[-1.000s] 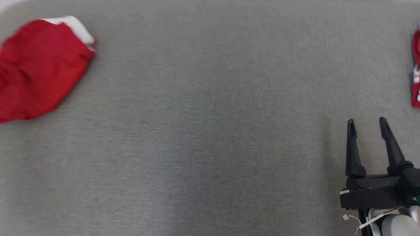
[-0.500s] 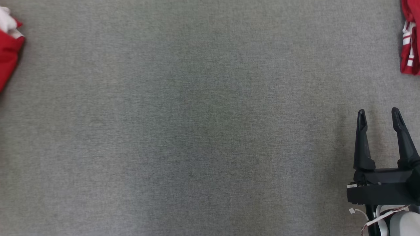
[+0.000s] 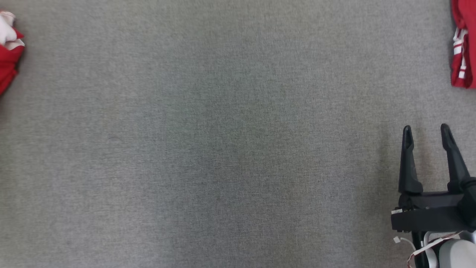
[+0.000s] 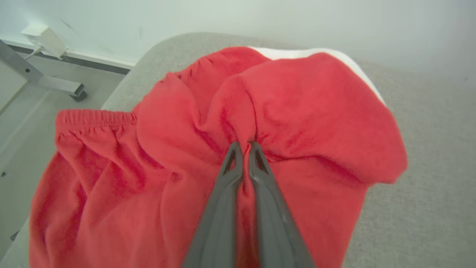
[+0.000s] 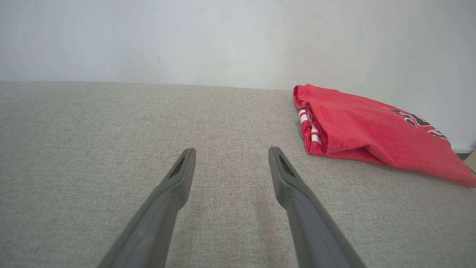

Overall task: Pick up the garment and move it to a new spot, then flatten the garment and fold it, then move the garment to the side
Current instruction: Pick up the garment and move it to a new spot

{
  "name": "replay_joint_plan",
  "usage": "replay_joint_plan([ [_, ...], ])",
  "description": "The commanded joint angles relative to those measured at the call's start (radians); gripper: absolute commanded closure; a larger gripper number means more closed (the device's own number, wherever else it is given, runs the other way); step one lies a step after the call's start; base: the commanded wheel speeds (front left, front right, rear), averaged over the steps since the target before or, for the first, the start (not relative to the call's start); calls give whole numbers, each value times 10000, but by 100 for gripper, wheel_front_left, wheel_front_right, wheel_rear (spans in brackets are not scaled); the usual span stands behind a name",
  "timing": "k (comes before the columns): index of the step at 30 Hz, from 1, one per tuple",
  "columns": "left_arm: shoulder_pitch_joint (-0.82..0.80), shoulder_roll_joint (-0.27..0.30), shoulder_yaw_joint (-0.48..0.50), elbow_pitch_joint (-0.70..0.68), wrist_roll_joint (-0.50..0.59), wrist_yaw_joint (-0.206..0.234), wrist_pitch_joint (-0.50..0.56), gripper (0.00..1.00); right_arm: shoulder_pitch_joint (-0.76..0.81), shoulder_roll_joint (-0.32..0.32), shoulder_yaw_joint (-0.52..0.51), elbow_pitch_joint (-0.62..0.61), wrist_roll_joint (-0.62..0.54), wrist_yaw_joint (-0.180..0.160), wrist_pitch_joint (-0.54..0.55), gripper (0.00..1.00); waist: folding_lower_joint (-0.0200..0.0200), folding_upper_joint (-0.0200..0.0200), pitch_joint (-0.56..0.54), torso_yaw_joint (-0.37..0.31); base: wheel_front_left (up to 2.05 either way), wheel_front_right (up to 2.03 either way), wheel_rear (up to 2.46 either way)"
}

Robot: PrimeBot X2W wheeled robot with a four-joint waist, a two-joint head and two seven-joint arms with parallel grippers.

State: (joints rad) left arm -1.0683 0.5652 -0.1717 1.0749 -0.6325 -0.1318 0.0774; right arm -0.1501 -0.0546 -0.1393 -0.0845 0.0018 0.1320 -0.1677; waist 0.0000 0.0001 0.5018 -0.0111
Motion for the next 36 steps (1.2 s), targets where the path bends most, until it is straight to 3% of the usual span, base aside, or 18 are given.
replay_joint_plan([
  [1,-206,65,-106,-128,92,31,-435,100,96,21,-19,130,102,-30,-103,0,0,-1,-347,173,0,0,0],
  [10,-1096,-117,-1112,-1361,396,29,-2378,100,302,30,181,1280,406,-30,-424,0,0,-1,-1831,348,0,0,0],
  [18,-1541,-643,-2101,-2703,302,30,-2483,100,551,41,295,1837,675,-30,-640,0,0,-1,-2572,-151,0,0,0],
  [27,-1417,-1852,-3201,-4315,57,29,-2159,100,659,46,607,2365,987,-30,-872,0,0,-1,-2931,-1237,0,0,0],
  [36,561,-3399,-4300,-5171,-51,217,-2336,100,605,49,802,2708,1236,-30,-976,0,0,-1,-3114,-1679,0,0,0],
])
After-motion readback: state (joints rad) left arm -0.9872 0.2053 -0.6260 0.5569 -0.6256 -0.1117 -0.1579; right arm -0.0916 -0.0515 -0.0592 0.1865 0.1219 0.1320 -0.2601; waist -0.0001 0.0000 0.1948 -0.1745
